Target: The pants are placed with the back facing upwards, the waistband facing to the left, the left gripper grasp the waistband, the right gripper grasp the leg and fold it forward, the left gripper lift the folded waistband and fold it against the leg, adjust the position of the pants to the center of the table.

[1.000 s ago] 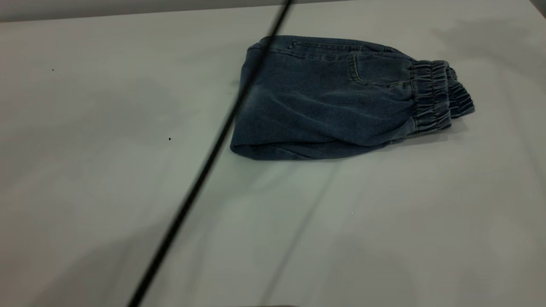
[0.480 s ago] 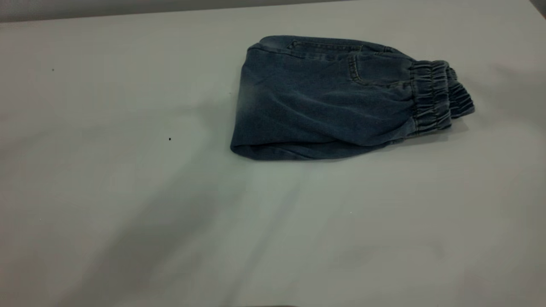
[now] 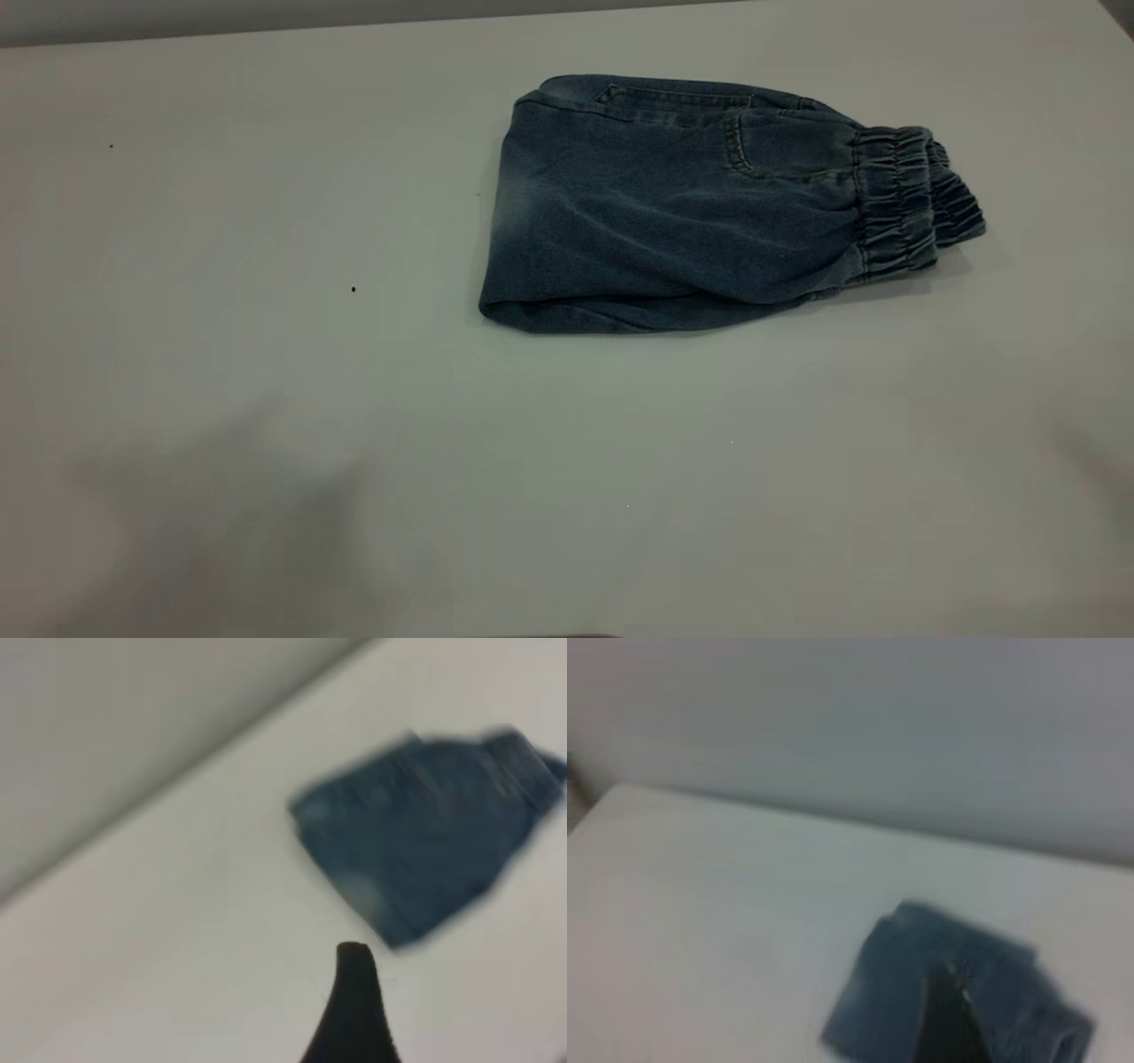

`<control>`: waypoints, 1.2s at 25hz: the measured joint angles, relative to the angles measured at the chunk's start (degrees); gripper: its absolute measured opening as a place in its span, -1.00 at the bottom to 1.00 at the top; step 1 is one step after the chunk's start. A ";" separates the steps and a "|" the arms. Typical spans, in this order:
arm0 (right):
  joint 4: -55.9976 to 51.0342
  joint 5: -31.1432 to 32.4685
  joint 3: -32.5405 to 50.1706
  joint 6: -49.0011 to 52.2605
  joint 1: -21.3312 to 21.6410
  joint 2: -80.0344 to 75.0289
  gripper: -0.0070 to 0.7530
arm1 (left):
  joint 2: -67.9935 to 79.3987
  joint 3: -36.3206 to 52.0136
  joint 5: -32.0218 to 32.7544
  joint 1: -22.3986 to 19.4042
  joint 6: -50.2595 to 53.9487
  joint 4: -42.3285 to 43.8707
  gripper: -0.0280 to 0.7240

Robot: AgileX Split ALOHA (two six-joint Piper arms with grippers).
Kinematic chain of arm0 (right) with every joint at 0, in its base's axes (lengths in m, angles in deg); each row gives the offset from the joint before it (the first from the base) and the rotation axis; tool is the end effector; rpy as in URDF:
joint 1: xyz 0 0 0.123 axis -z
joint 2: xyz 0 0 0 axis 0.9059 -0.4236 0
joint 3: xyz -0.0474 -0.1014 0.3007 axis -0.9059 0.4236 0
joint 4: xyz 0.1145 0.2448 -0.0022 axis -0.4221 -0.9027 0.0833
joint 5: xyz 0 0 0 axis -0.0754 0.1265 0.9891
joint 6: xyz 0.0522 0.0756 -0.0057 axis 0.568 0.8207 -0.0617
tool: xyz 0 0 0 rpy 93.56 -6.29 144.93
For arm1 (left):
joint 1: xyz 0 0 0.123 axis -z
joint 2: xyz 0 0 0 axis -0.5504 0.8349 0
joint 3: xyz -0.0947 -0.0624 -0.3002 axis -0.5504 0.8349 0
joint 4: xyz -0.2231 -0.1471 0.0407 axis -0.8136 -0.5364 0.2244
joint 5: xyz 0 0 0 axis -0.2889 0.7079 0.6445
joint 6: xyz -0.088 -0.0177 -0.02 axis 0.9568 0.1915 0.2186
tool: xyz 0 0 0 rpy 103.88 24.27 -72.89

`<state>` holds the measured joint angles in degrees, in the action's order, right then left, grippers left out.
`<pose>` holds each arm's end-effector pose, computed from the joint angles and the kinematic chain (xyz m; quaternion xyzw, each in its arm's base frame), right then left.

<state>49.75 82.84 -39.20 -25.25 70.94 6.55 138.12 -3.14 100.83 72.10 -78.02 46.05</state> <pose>0.1175 0.0362 0.5628 -0.0981 0.8352 0.2071 0.4998 0.1422 -0.1051 0.5297 0.3231 0.8257 -0.0972 0.4521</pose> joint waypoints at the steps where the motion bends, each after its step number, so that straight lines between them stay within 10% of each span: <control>1: -0.23 0.00 3.72 -0.05 0.00 3.25 0.04 | -3.58 4.65 0.00 0.00 0.00 -0.73 0.50; 11: 1.26 0.00 33.71 -1.42 0.00 32.23 0.04 | -31.16 36.18 0.00 0.00 0.00 -1.89 0.50; 30: 18.73 -6.88 64.79 -0.25 -2.06 54.89 0.04 | -51.04 57.06 -0.05 0.00 0.76 -0.98 0.50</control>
<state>68.48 75.96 25.59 -25.50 68.88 61.44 87.08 53.92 100.78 72.10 -77.25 45.07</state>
